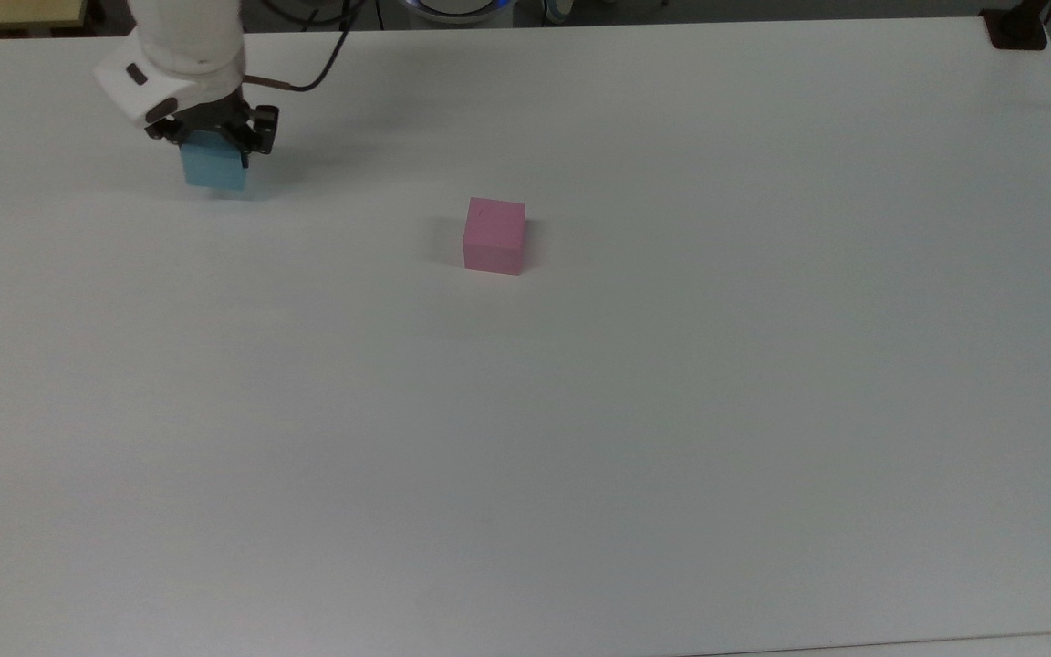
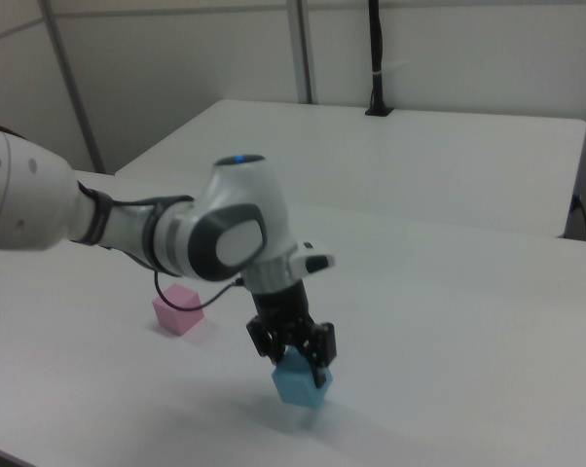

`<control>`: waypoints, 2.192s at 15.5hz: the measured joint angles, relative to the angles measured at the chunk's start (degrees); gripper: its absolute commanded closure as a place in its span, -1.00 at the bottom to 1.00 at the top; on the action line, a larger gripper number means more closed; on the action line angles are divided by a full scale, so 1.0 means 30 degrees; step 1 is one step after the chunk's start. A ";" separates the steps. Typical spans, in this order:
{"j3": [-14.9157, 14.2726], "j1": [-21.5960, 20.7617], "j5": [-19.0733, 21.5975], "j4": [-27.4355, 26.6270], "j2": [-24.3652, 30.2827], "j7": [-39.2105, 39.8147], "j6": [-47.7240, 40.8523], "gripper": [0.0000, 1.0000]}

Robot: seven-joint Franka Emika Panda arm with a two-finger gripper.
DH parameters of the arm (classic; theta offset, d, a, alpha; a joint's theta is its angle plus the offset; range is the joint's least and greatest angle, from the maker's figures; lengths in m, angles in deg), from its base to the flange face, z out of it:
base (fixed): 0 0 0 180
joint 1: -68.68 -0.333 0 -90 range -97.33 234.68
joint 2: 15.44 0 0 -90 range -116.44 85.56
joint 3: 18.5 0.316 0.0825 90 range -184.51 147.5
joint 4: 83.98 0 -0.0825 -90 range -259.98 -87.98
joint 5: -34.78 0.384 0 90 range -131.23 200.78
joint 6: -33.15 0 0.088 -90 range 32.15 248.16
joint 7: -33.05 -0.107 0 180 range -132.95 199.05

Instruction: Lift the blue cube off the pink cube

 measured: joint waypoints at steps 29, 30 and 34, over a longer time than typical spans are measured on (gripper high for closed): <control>-0.0113 -0.3916 0.8089 1.2256 0.2741 -0.5169 -1.5281 -1.00; -0.0311 -0.4268 0.8016 1.2255 0.2780 -0.4945 -1.5125 -1.00; -0.0610 -0.4630 0.7421 1.2107 0.2715 -0.2713 -1.3198 -1.00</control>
